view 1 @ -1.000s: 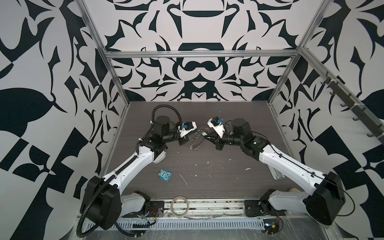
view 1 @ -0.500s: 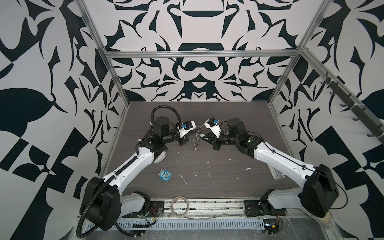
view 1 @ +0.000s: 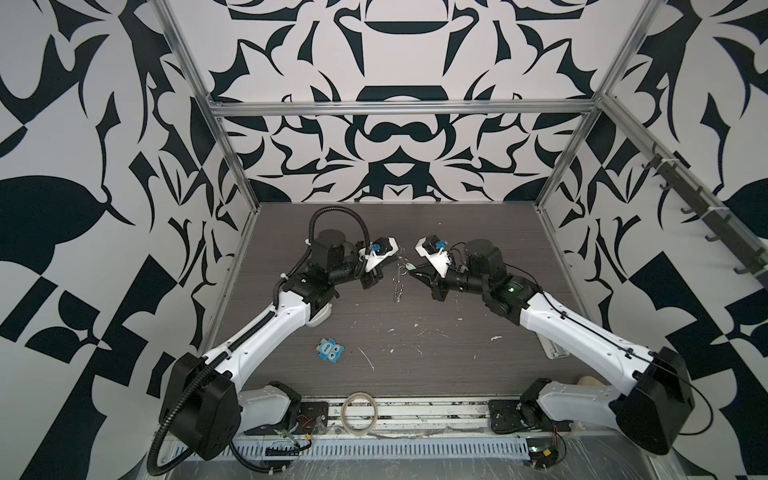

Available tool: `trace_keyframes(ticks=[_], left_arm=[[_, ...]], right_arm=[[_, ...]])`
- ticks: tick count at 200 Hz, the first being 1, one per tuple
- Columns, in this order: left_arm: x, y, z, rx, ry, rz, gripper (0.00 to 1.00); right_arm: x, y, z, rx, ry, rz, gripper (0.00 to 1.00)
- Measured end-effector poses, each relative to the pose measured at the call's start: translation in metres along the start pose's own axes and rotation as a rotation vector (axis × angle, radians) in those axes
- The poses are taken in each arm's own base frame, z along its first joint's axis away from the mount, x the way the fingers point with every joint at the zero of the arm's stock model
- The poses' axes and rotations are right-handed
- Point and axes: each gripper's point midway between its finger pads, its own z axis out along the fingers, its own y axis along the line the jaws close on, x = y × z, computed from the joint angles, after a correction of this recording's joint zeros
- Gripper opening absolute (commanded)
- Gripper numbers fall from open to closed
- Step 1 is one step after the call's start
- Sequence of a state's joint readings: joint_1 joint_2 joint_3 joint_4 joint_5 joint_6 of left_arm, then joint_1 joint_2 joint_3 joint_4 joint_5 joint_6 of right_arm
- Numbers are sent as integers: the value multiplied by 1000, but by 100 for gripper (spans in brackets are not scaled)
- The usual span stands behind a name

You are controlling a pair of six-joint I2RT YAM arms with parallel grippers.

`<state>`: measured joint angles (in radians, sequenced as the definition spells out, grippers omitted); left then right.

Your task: Remove the keys from the keyring

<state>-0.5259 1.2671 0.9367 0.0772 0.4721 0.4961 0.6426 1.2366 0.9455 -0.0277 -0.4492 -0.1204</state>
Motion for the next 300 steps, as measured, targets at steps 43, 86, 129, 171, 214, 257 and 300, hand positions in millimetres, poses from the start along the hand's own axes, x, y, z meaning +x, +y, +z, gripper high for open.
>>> trace_keyframes(ticks=[43, 86, 129, 171, 214, 257, 300], left_arm=[[5, 2, 10, -2, 61, -49, 0], [10, -1, 16, -19, 110, -59, 0], [14, -3, 19, -33, 145, -37, 0], [15, -7, 21, -33, 157, -6, 0], [8, -5, 23, -48, 133, -22, 0], [7, -13, 23, -6, 125, -45, 0], [-15, -13, 20, 26, 83, -21, 0]], right_arm=[[4, -3, 2, 49, 24, -39, 0], [8, -3, 5, 90, 46, -81, 0], [11, -6, 5, 124, 68, -105, 0], [9, -6, 3, 136, 64, -114, 0], [-1, -6, 3, 140, 18, -92, 0], [-1, -5, -3, 132, 70, -170, 0], [-21, -9, -25, 124, 143, -258, 0]])
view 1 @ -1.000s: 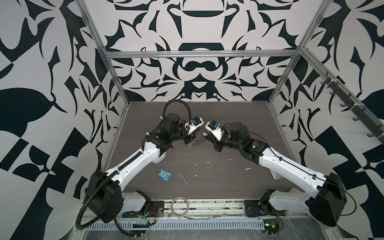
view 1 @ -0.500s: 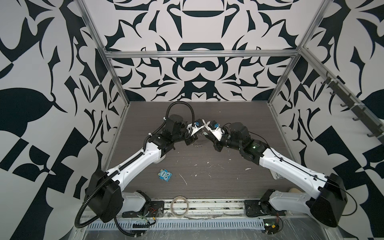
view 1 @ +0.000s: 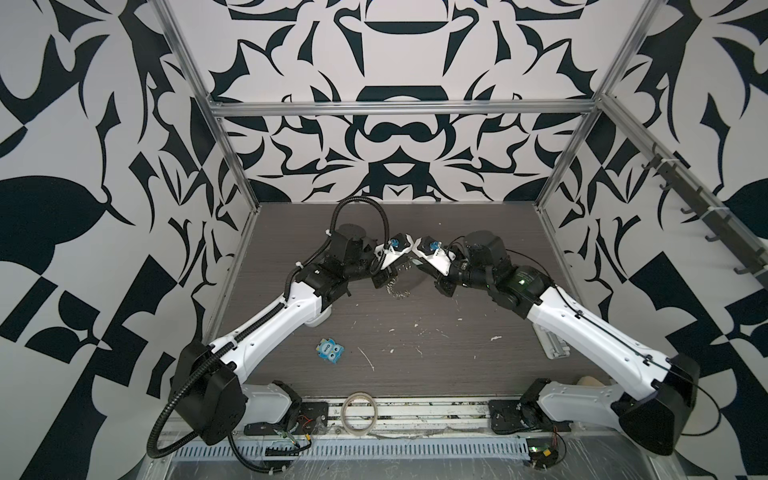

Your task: Remove the keys from the keyring

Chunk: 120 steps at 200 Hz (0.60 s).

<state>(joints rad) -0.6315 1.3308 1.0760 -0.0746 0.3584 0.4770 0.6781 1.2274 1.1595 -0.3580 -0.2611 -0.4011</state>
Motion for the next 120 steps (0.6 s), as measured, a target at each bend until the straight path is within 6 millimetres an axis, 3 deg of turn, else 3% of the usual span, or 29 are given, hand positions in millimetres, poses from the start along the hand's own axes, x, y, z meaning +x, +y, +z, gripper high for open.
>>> trace_keyframes(ticks=[69, 120], left_arm=[[-4, -6, 2, 28, -47, -55, 0], [-21, 0, 3, 2, -145, -130, 0]], right_arm=[[0, 1, -7, -24, 26, -31, 0], [-14, -7, -12, -11, 10, -9, 0]])
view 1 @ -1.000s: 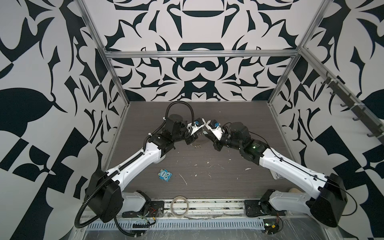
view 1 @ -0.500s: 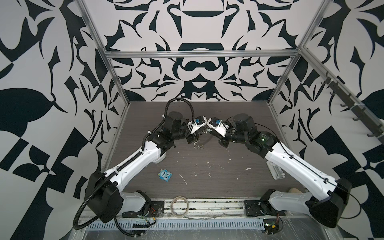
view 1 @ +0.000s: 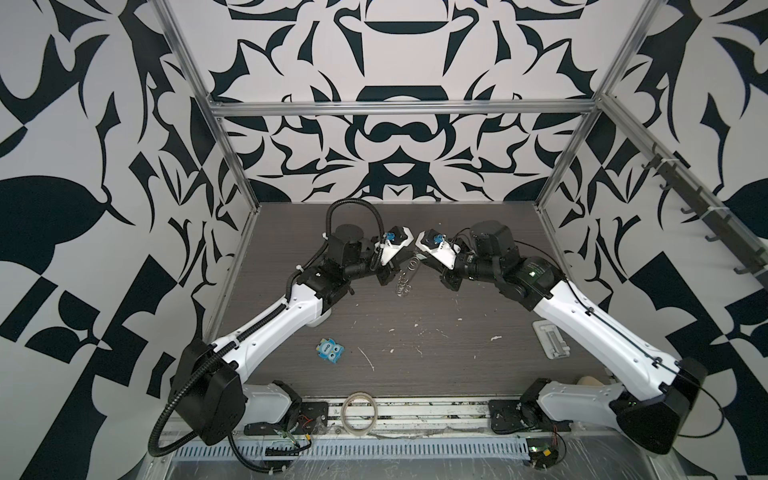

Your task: Remove the keys from the keyring

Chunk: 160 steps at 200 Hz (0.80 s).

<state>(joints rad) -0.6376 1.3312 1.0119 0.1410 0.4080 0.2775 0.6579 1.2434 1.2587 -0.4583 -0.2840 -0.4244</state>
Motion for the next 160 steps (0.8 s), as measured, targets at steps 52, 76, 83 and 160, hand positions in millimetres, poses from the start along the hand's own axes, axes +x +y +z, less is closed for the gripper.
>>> trace_keyframes(ticks=[52, 76, 83, 160], left_arm=[[8, 0, 13, -64, -113, -134, 0], [9, 1, 16, -92, -190, -184, 0], [9, 1, 17, -97, -209, -194, 0], [-5, 3, 19, -121, -458, -236, 0]], right_arm=[[8, -4, 6, 10, 26, 80, 0], [9, -6, 7, 21, 33, 101, 0], [10, -6, 7, 23, 35, 106, 0], [7, -9, 2, 43, 23, 109, 0]])
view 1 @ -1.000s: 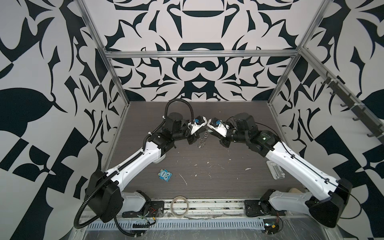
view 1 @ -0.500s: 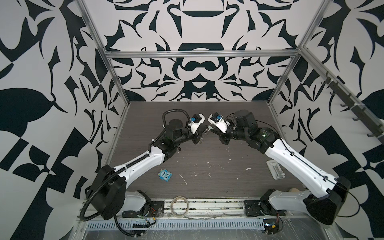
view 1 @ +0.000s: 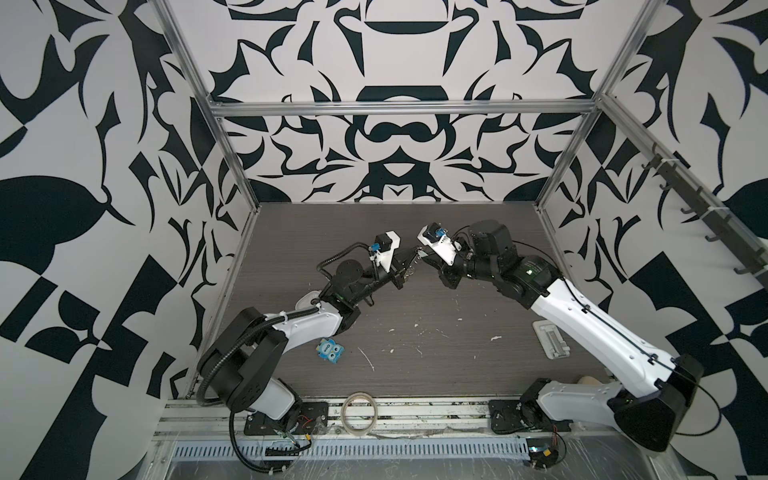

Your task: Remove the keys from the keyring

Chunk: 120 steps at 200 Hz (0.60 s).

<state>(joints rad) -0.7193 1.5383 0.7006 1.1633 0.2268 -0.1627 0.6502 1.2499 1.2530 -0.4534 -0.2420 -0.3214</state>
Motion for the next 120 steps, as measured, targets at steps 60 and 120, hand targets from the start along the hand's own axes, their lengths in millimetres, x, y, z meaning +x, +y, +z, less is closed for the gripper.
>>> trace_keyframes(ticks=[60, 120], left_arm=[[-11, -8, 8, 23, -110, 9, 0], [-27, -18, 15, 48, -155, 26, 0]], right_arm=[[-6, -4, -13, 28, 2, -33, 13], [-22, 7, -25, 1, -45, -85, 37]])
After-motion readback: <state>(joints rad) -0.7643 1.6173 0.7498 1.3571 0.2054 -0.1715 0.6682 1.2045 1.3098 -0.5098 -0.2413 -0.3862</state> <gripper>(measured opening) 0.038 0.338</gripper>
